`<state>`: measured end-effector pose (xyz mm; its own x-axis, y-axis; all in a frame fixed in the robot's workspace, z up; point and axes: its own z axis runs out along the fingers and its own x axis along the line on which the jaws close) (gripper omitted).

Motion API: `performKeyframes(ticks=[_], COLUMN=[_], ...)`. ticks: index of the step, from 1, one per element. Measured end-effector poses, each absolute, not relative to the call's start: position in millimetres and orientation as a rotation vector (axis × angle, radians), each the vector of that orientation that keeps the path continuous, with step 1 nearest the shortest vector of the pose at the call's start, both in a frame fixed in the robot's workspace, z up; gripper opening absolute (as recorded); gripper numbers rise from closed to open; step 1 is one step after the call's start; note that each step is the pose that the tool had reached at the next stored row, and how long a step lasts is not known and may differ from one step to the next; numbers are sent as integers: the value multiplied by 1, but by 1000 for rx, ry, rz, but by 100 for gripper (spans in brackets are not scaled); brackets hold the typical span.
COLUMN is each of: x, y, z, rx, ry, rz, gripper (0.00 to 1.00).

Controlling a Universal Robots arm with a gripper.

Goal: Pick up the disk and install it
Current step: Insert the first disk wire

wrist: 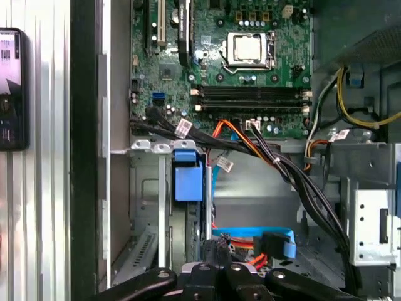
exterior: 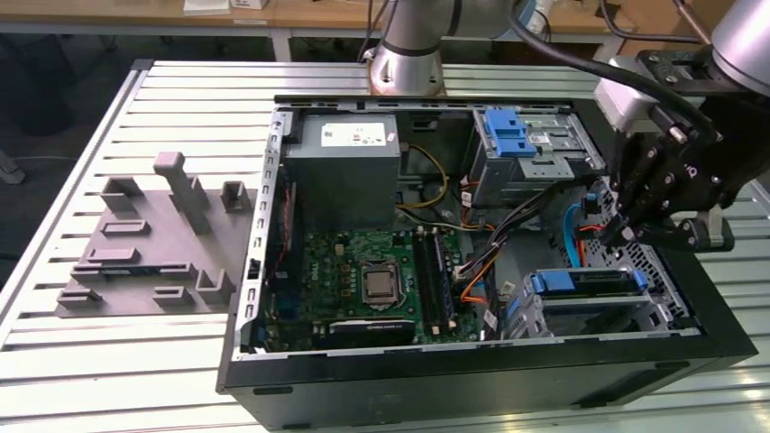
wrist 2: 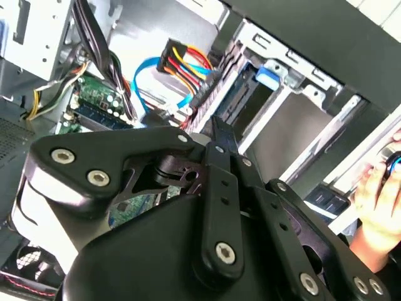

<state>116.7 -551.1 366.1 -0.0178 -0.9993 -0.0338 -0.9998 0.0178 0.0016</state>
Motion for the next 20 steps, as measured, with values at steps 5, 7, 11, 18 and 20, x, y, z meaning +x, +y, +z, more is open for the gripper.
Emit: performKeyframes(ticks=[5, 7, 11, 18, 20], x=[120, 120, 120, 122, 122], y=[-546, -544, -542, -534, -533], z=[366, 366, 366, 363, 361], rx=[-2183, -2181, -2185, -2192, -2193], ry=[2223, 2220, 2223, 2230, 2232], rz=[35, 28, 11, -5, -9], gripper=[11, 11, 11, 17, 19])
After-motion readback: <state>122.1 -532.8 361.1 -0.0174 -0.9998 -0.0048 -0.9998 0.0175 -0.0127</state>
